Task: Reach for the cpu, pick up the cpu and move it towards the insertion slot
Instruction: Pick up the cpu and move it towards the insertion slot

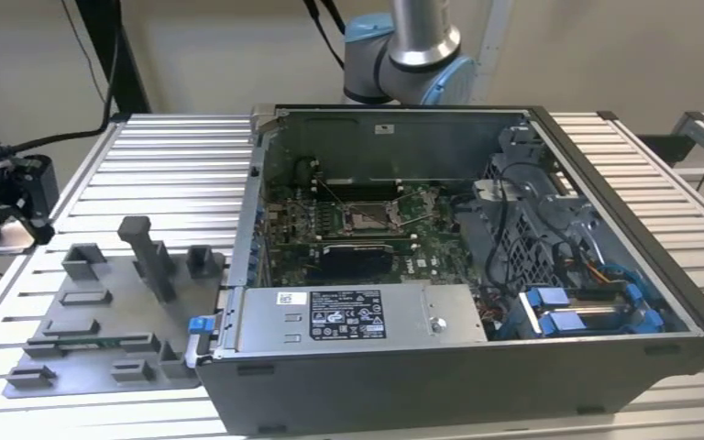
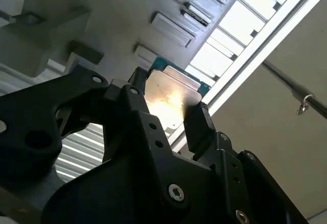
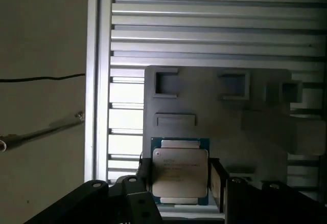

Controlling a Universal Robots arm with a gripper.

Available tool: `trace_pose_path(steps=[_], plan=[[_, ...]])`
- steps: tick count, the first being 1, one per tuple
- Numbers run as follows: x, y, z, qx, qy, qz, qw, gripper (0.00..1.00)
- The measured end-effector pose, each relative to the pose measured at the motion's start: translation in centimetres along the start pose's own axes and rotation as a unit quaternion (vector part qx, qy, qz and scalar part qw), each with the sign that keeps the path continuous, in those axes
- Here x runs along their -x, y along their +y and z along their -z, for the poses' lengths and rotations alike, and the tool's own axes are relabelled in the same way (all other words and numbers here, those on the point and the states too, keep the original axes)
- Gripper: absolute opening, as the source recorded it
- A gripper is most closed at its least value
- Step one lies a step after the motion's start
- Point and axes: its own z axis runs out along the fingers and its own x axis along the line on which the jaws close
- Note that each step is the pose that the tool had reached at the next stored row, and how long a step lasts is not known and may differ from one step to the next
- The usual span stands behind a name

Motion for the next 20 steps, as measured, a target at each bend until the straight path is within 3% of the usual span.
trace_pose_path(steps=[20], plan=[[-0.04,0.38,9.01,0.0,0.0009,0.0,1.0,0.0]])
